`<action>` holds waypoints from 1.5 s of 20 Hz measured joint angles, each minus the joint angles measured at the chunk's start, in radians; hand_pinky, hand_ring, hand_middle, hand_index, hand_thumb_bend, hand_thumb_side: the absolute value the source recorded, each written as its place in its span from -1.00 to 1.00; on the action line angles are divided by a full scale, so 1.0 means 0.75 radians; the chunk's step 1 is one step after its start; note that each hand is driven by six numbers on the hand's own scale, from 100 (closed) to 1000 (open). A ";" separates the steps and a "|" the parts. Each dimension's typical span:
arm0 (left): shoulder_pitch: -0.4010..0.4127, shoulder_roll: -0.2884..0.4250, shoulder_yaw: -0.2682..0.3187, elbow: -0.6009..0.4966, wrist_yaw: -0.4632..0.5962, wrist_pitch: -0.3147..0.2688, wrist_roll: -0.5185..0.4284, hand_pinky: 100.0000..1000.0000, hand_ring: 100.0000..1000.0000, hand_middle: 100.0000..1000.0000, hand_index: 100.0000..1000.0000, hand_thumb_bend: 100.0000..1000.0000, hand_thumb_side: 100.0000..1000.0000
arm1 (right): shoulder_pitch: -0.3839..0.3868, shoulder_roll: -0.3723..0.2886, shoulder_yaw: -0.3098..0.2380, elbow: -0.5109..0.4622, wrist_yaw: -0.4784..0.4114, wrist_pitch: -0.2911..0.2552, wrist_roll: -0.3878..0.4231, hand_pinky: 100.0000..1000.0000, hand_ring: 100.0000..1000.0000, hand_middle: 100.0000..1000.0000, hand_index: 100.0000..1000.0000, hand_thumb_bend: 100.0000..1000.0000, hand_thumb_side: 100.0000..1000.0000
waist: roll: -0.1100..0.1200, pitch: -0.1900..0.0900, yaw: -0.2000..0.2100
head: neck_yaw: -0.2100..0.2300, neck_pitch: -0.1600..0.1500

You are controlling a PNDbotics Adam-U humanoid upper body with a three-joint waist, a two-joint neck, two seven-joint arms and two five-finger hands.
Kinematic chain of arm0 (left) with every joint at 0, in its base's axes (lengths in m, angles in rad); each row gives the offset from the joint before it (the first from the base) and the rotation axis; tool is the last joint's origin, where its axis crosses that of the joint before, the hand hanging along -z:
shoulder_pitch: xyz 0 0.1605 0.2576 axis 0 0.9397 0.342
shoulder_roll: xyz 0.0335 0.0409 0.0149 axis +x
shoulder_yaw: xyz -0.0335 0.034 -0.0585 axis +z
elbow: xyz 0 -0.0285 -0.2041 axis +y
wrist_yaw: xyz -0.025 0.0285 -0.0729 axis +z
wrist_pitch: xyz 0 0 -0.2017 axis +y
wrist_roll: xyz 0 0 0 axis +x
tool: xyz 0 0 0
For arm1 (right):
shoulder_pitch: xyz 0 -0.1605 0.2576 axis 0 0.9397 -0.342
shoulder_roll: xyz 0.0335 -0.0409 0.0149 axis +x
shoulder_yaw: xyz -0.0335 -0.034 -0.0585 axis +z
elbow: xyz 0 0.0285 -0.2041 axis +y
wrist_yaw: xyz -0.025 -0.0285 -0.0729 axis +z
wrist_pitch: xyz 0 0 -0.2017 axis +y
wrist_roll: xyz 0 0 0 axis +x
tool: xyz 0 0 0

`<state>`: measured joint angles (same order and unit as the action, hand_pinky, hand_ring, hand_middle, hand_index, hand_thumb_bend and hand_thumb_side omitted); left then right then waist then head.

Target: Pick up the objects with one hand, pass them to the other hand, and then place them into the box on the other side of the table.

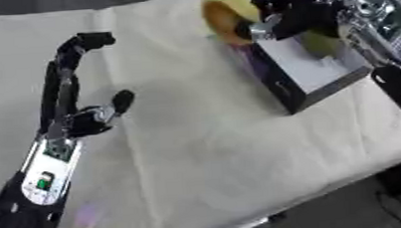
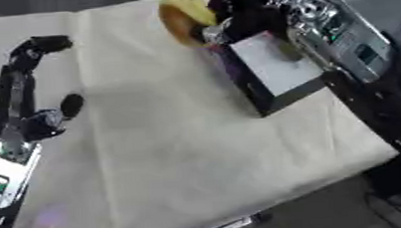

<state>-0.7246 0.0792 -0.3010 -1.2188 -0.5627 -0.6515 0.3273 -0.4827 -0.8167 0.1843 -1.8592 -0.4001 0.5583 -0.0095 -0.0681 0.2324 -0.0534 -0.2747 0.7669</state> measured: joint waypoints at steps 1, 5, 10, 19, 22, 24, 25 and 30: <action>0.003 0.000 0.002 0.000 -0.003 0.000 0.000 0.48 0.50 0.26 0.60 0.08 0.43 | 0.013 -0.003 -0.009 0.011 0.003 -0.007 -0.016 0.20 0.16 -0.38 -0.11 -0.34 -1.00 | 0.000 0.000 -0.001 | -0.001 0.002; 0.006 0.010 0.002 0.001 -0.015 -0.002 -0.002 0.49 0.51 0.27 0.60 0.07 0.42 | 0.043 -0.012 -0.045 0.065 0.036 -0.034 -0.088 0.21 0.16 -0.38 -0.11 -0.40 -1.00 | 0.005 0.000 -0.004 | -0.002 0.006; 0.006 0.010 0.002 0.003 -0.026 -0.009 -0.010 0.50 0.52 0.29 0.60 0.05 0.41 | 0.043 -0.010 -0.082 0.187 0.147 -0.061 -0.195 0.21 0.16 -0.38 -0.11 -0.42 -1.00 | 0.011 0.000 -0.004 | -0.015 0.007; 0.006 0.010 -0.006 0.007 -0.034 -0.023 -0.025 0.50 0.52 0.30 0.60 0.04 0.39 | 0.003 0.015 -0.107 0.437 0.284 -0.099 -0.319 0.22 0.18 -0.34 -0.06 -0.43 -1.00 | 0.015 0.000 0.009 | -0.058 0.007; 0.006 0.009 -0.006 0.007 -0.034 -0.023 -0.026 0.49 0.52 0.30 0.60 0.04 0.40 | -0.007 0.019 -0.113 0.515 0.311 -0.103 -0.350 0.24 0.29 -0.15 0.14 -0.34 -1.00 | 0.016 0.000 0.011 | -0.065 0.007; 0.006 0.009 -0.006 0.007 -0.034 -0.024 -0.027 0.49 0.52 0.30 0.60 0.03 0.40 | -0.010 0.026 -0.114 0.554 0.327 -0.106 -0.362 0.28 0.40 0.05 0.32 -0.27 -1.00 | 0.017 0.000 0.013 | -0.070 0.007; 0.006 0.009 -0.006 0.007 -0.034 -0.024 -0.027 0.49 0.52 0.30 0.60 0.03 0.40 | -0.010 0.027 -0.114 0.569 0.337 -0.105 -0.365 0.30 0.46 0.17 0.42 -0.22 -1.00 | 0.017 0.000 0.014 | -0.071 0.007; 0.006 0.009 -0.007 0.007 -0.034 -0.026 -0.028 0.49 0.52 0.30 0.60 0.02 0.40 | -0.013 0.031 -0.114 0.602 0.414 -0.107 -0.353 0.41 0.70 0.59 0.79 0.12 -0.88 | 0.018 0.000 0.014 | -0.074 0.007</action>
<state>-0.7201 0.0859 -0.3062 -1.2133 -0.5881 -0.6706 0.3061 -0.4926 -0.7938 0.0991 -1.4079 -0.0894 0.4777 -0.2745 -0.0549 0.2324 -0.0429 -0.3302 0.7722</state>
